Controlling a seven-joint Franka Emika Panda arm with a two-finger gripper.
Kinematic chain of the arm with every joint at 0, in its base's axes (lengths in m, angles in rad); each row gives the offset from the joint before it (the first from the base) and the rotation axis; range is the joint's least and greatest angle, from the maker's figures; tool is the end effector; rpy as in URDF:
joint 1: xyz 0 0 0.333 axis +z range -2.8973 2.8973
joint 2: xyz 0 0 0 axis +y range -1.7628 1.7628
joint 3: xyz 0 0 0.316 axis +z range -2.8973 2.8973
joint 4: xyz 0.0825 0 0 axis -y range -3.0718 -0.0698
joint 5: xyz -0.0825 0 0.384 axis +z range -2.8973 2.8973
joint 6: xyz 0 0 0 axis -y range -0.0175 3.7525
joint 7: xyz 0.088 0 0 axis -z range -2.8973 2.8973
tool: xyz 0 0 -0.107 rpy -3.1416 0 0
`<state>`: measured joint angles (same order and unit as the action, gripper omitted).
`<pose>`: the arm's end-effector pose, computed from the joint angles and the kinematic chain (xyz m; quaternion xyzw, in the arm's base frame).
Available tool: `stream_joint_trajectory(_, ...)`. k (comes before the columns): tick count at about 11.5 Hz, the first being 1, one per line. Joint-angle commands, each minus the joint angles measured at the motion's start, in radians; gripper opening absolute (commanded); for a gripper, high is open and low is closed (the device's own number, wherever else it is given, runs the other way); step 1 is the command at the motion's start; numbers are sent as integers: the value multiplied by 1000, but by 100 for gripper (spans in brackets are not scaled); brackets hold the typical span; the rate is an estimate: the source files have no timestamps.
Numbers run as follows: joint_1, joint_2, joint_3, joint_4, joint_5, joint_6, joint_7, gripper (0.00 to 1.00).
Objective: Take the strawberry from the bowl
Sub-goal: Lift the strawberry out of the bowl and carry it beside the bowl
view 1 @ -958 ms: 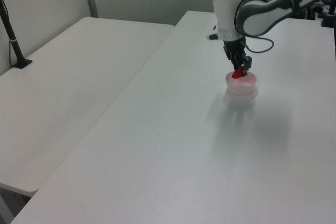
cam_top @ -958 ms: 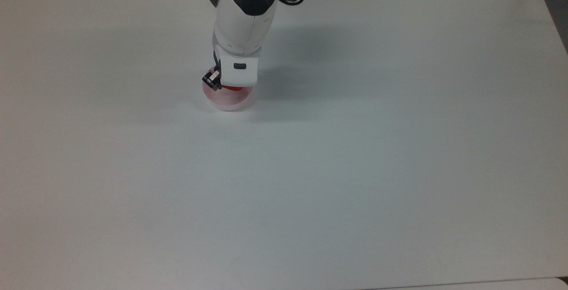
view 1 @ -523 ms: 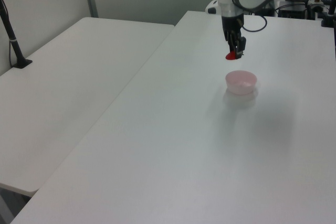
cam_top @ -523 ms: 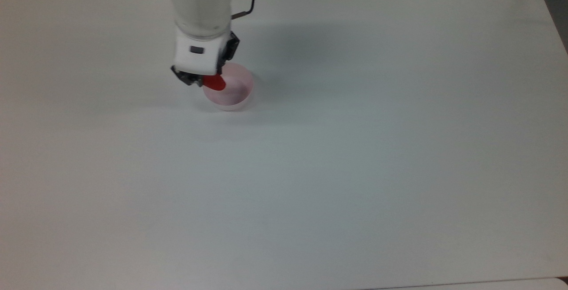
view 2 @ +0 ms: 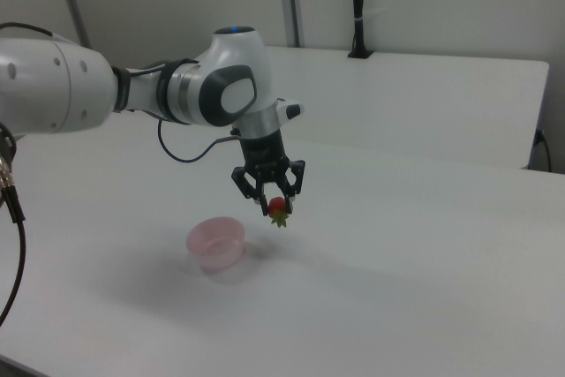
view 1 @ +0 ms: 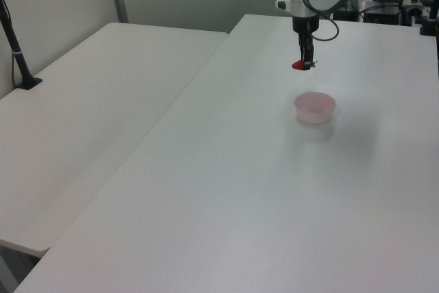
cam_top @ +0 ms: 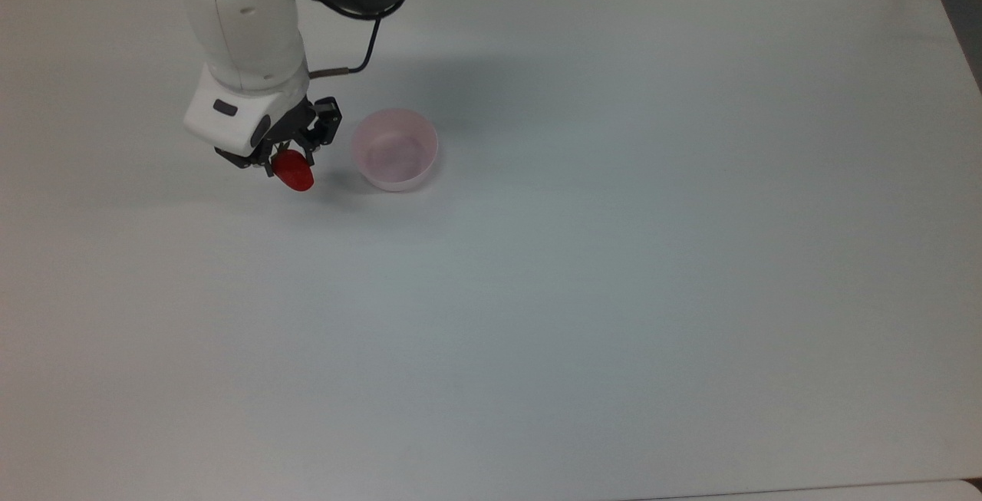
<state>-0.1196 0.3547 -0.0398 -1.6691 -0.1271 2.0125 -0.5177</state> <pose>0.6464 -0.1089 0.3995 0.9764 0.2060 -0.0266 0.0587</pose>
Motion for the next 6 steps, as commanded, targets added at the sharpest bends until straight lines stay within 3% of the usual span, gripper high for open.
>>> stream_joint_trajectory(1,12,39,-6,17,17,18,91,35)
stream_joint_trajectory(3,20,59,-6,17,15,31,128,37)
stream_joint_trajectory(4,24,62,-6,17,14,41,139,46)
stream_joint_trajectory(6,23,73,-6,16,6,77,172,46)
